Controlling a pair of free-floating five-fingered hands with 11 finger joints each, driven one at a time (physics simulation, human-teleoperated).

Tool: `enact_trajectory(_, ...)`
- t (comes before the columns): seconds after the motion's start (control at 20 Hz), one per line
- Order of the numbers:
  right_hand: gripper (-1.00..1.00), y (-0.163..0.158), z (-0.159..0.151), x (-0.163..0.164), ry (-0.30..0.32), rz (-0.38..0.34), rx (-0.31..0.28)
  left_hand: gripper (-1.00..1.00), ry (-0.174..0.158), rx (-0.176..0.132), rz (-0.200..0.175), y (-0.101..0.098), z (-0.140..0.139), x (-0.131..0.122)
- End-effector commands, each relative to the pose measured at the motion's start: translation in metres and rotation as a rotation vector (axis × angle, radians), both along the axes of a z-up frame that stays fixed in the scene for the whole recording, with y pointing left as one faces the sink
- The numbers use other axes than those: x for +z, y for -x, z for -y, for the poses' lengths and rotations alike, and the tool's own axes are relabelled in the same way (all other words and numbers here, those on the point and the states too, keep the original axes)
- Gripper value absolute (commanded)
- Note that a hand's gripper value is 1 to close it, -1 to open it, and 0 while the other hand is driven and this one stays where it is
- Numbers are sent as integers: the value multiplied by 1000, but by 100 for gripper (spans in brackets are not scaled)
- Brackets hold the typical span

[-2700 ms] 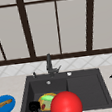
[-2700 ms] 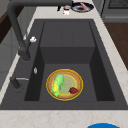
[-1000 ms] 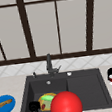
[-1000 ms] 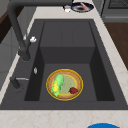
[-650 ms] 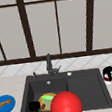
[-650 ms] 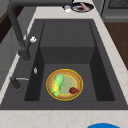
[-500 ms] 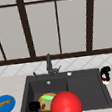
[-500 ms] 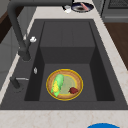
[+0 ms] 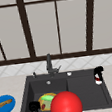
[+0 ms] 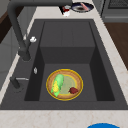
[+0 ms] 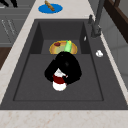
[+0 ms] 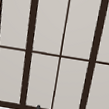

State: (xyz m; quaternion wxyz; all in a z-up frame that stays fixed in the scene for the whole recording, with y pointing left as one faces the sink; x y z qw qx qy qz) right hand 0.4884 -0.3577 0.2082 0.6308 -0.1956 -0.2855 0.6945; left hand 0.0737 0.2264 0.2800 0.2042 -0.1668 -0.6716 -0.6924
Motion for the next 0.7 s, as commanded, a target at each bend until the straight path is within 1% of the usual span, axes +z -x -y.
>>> enact_trajectory(0.0,100,-16,-11,-4,0,2,-79,0,0,0,0,0,0,0)
enact_trajectory(0.2,100,-33,-22,-13,-1,0,-90,0,0,0,0,0,0,0)
enact_trajectory(0.45,100,-46,-30,-24,-3,2,-109,0,0,0,0,0,0,0)
enact_trajectory(0.55,100,-41,-48,-22,3,56,-65,0,0,0,0,0,0,0)
enact_trajectory(0.6,100,-36,-56,-21,34,99,-21,0,0,0,0,0,0,0)
enact_trajectory(0.65,100,-34,-61,-20,42,113,-27,0,0,0,0,0,0,0)
